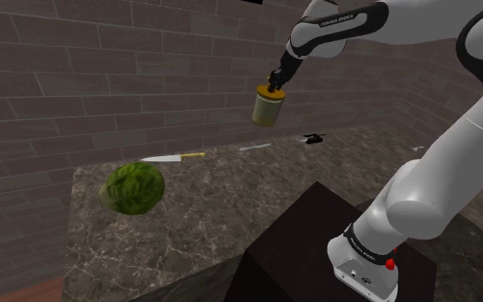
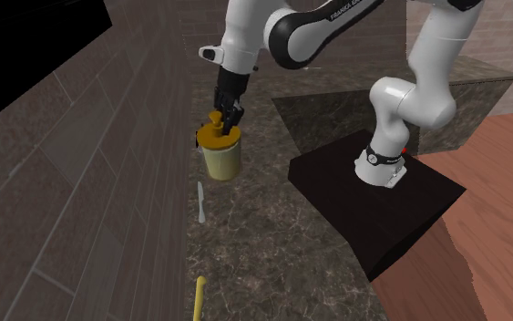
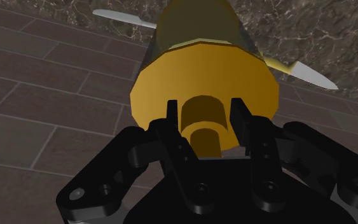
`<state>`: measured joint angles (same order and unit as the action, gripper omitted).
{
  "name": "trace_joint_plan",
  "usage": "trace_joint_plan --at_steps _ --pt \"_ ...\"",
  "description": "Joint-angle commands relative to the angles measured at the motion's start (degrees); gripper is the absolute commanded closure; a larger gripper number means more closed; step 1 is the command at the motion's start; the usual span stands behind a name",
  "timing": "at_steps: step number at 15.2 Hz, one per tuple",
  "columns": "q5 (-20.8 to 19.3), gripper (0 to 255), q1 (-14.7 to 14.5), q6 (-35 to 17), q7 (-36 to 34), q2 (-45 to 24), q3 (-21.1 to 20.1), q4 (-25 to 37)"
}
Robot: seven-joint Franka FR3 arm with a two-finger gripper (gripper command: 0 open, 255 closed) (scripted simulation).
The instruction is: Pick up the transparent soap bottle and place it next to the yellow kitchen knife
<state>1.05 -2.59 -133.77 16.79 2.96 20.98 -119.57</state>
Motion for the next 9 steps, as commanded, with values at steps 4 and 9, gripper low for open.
trace_joint_plan --at_steps 4,9 --pt "-3.2 255 -3.0 -0.1 -9.0 1.4 -4.0 -1.3" --pt "-5.5 255 -5.9 0.2 -17.2 1.3 -8.0 -1.2"
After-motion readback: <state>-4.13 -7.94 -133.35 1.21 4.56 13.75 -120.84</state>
